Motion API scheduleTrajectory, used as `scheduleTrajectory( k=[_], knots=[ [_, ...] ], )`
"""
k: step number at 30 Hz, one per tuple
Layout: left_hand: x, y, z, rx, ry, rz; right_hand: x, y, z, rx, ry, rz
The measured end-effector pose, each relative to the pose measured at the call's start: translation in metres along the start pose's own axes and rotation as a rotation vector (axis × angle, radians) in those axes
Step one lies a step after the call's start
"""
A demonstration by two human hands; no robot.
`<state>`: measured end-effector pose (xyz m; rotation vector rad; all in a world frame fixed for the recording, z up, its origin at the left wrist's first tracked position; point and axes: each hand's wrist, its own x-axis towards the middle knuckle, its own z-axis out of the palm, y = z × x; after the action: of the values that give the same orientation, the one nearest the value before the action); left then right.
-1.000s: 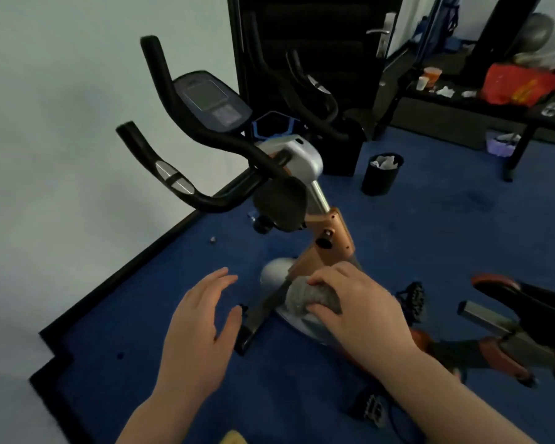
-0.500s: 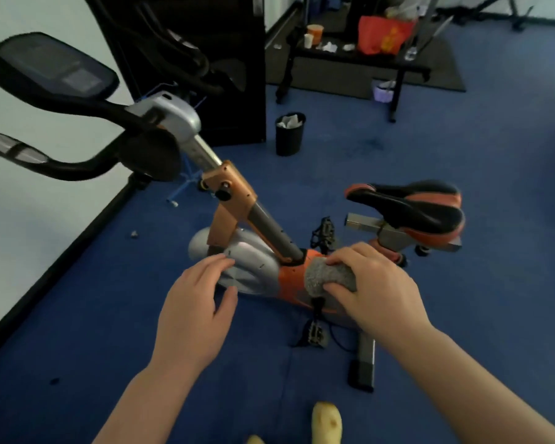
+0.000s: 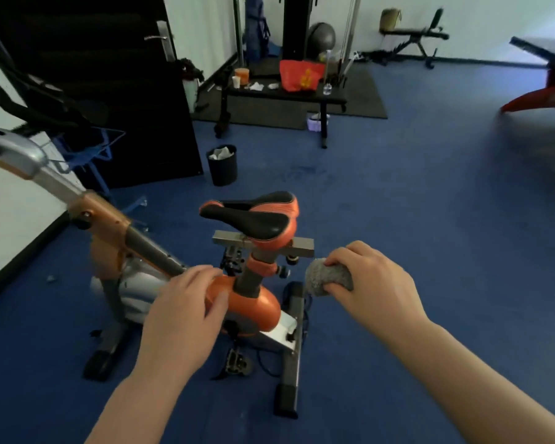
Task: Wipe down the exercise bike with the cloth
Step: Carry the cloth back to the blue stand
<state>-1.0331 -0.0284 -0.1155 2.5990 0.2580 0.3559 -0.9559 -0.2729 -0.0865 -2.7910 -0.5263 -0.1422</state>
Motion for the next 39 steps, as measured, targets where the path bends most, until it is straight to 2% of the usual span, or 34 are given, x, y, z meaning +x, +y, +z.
scheduleTrajectory(
  k=[7, 15, 21, 31, 35, 39],
  knots=[
    [0.013, 0.111, 0.076, -0.032, -0.065, -0.009, 0.004, 0.119, -0.034, 0.026, -0.045, 0.011],
    [0.103, 0.158, 0.117, 0.072, -0.02, -0.044, 0.091, 0.193, -0.021, 0.105, -0.052, -0.022],
    [0.204, 0.174, 0.161, 0.004, 0.035, -0.104, 0.208, 0.24, -0.017, 0.066, -0.085, -0.072],
    [0.358, 0.184, 0.18, 0.144, 0.074, -0.215, 0.397, 0.297, -0.019, 0.099, -0.106, -0.159],
    [0.413, 0.176, 0.201, 0.145, 0.114, -0.352, 0.488, 0.317, 0.001, 0.136, -0.157, -0.249],
    [0.466, 0.175, 0.223, 0.123, 0.172, -0.559, 0.583, 0.33, 0.013, 0.096, -0.231, -0.424]
  ],
)
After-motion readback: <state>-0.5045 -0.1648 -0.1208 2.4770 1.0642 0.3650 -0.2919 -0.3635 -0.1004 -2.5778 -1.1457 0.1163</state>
